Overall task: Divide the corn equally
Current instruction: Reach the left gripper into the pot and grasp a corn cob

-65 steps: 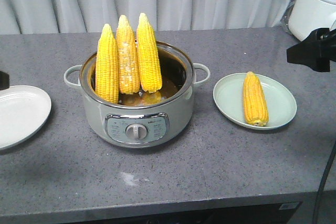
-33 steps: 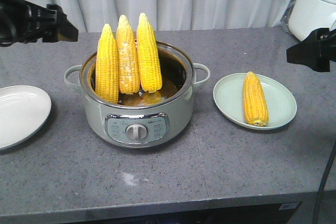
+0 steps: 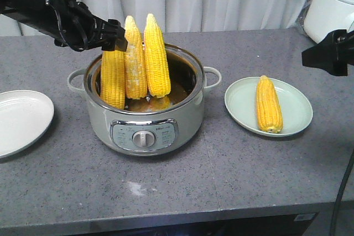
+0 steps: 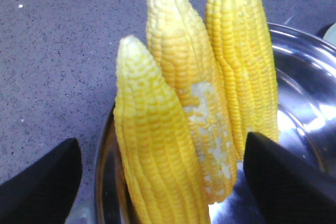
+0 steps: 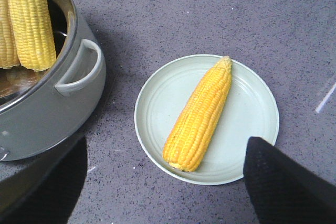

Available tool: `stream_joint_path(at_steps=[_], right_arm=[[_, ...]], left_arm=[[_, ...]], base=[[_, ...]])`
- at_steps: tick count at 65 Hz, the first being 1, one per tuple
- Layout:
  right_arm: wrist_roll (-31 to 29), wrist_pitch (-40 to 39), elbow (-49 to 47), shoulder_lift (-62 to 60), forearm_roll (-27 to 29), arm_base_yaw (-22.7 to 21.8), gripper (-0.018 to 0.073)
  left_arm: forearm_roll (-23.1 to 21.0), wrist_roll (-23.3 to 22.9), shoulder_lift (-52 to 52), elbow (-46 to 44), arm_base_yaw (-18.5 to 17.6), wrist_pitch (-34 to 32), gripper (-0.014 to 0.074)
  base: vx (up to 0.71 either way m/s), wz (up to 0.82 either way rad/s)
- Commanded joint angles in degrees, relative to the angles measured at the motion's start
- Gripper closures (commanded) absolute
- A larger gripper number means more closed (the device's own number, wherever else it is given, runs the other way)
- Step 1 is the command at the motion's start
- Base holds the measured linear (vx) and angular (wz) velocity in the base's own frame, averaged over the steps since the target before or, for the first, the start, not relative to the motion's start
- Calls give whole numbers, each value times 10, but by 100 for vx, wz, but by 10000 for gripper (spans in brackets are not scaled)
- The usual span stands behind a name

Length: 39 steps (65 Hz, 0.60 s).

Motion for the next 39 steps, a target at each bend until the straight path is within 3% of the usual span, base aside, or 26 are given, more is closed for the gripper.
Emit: stream_joint_path(at_steps=[1,39], right_arm=[[-4,-27,-13,-14,13,-4,-34],[-5,-28,-13,-14,13,-4,-34]], left_arm=[[-8,2,-17,-20,-4,-50,6],[-4,3,7,-20,-4,-55,20]], base=[[0,0],[0,0]])
